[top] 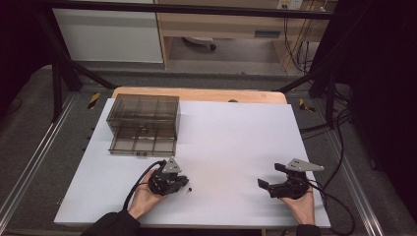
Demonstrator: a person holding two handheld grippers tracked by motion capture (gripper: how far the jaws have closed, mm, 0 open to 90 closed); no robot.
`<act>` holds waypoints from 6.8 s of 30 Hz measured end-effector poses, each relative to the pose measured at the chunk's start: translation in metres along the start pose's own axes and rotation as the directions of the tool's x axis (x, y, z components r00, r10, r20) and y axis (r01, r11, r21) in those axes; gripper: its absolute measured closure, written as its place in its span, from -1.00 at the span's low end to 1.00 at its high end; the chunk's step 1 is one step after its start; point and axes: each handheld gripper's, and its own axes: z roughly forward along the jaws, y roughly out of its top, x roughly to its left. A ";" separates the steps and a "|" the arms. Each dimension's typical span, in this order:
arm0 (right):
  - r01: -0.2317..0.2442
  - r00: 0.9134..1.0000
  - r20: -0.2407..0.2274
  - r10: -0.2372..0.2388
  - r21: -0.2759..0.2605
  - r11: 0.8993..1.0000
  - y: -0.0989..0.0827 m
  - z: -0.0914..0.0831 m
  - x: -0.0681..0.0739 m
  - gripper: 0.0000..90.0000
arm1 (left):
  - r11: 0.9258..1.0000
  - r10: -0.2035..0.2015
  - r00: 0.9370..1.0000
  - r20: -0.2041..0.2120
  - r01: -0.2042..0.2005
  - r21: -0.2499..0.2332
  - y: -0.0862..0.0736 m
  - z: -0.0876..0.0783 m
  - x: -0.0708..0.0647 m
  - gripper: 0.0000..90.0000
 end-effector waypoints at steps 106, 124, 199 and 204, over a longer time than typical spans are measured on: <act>-0.006 1.000 -0.004 0.006 0.019 1.000 -0.001 0.002 0.001 -0.99 | 0.954 -0.300 0.904 -0.303 0.284 -0.099 -0.029 -0.106 0.149 0.83; -0.008 1.000 -0.003 0.008 0.015 1.000 -0.001 0.001 0.000 -0.99 | 0.944 -0.323 0.874 -0.362 0.327 -0.051 -0.044 -0.084 0.174 0.82; -0.009 1.000 -0.008 0.009 0.021 1.000 -0.001 0.002 0.001 -0.99 | 0.994 -0.073 0.992 -0.102 0.064 -0.087 -0.001 -0.041 0.009 -0.84; -0.010 1.000 -0.007 0.010 0.019 1.000 -0.001 0.002 0.001 -0.99 | 0.996 -0.056 0.994 -0.092 0.049 -0.080 0.000 -0.035 0.000 -0.76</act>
